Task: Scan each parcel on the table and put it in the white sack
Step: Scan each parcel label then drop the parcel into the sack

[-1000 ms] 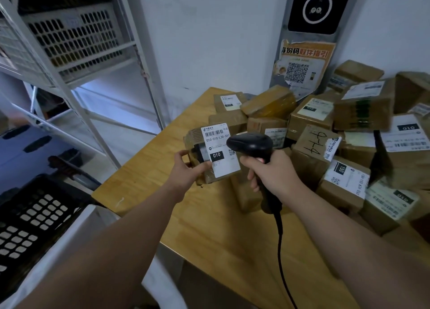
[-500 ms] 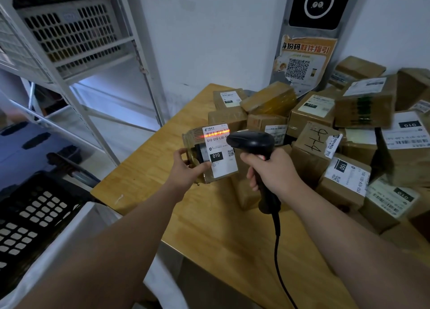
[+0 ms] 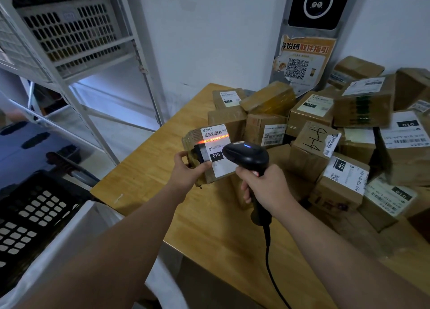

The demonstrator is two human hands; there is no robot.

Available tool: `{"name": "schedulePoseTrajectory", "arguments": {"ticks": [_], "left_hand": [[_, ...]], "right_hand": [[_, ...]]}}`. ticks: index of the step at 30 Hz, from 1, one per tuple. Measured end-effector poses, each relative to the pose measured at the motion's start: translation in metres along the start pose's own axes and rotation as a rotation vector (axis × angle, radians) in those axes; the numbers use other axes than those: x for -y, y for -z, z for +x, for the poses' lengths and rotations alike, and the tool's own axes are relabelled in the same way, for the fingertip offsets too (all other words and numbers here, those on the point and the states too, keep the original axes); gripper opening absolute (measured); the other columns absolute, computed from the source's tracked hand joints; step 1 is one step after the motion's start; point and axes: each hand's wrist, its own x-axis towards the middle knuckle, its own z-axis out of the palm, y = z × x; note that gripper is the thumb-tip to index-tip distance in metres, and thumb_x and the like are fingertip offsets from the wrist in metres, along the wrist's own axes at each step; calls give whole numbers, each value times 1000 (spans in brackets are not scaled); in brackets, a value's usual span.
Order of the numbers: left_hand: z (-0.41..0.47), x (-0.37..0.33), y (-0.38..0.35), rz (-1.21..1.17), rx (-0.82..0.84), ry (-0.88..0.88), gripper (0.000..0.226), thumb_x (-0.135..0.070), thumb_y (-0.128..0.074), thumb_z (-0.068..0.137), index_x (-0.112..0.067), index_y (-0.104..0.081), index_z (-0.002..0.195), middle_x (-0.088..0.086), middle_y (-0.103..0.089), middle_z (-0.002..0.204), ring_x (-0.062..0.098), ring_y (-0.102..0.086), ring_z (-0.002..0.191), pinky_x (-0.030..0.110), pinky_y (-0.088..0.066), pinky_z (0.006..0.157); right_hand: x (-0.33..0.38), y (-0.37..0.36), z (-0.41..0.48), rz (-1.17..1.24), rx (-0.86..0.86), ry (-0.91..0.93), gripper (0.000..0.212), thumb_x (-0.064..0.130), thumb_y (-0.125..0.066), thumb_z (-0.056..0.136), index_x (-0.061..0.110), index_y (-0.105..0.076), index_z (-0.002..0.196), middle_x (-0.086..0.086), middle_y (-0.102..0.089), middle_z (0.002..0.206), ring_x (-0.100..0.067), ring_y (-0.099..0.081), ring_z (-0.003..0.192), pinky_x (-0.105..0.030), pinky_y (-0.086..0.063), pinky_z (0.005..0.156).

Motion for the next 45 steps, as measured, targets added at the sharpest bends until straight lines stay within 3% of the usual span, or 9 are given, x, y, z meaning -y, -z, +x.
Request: {"name": "schedulePoseTrajectory", "arguments": {"ticks": [9,18,22,25,34,36,39,42,45], "left_hand": [[-15,-1,2,0,-41,1,76,-26,-76,82,-21,-26,139,5,-53,116,12,-58,94,18,-46,58],[-84,20,-13,-67,-154,66,80,-30,-79,79,-18,-27,138,11,-55,125,17,-61,98,19,-50,53],[-127,36,-11,-121,-240,108,77,-32,-77,81,-18,-29,138,9,-57,123,10,-61,90,18,-49,52],[-164,58,7,-139,-333,152,75,-33,-76,80,-17,-30,137,10,-56,124,13,-62,91,20,-51,59],[-269,149,119,-54,-648,315,62,-17,-74,83,-13,-34,131,8,-53,113,16,-60,84,17,-51,46],[-282,176,148,22,-678,373,75,-20,-79,78,-15,-33,136,6,-52,120,21,-59,99,26,-58,64],[-285,213,182,283,-649,493,94,-39,-87,64,-24,-33,140,5,-52,131,27,-53,118,47,-52,93],[-269,247,203,634,-543,603,96,-49,-82,67,-23,-30,144,11,-47,135,33,-45,124,44,-42,103],[-244,284,213,820,-393,677,95,-56,-75,71,-21,-27,145,14,-43,137,35,-40,127,43,-39,100]], "right_hand": [[2,6,0,-8,19,17,37,29,-67,88,0,-66,64,-8,-63,53,-23,-62,51,-39,-57,67],[-5,27,-39,30,139,38,35,23,-67,89,2,-63,62,-3,-59,47,-18,-59,47,-31,-55,55],[-23,27,-59,58,200,-6,34,21,-68,88,0,-62,62,-5,-58,49,-20,-58,47,-30,-52,50],[-40,10,-76,47,272,-59,34,23,-69,87,1,-62,63,-8,-59,53,-21,-58,49,-31,-51,53],[-91,-91,-125,-114,565,-145,26,9,-70,83,9,-54,64,-2,-50,50,-16,-49,46,-27,-41,50],[-102,-122,-135,-151,636,-167,20,9,-70,82,11,-57,68,-1,-52,55,-17,-51,53,-28,-40,54],[-120,-169,-147,-205,703,-198,17,13,-71,81,16,-56,73,1,-54,61,-16,-55,60,-29,-42,60],[-142,-219,-153,-241,748,-196,14,17,-69,84,22,-55,83,5,-55,64,-14,-56,65,-29,-44,64],[-166,-263,-151,-310,751,-223,13,22,-67,86,25,-54,83,-1,-60,70,-21,-61,74,-34,-52,70]]}}
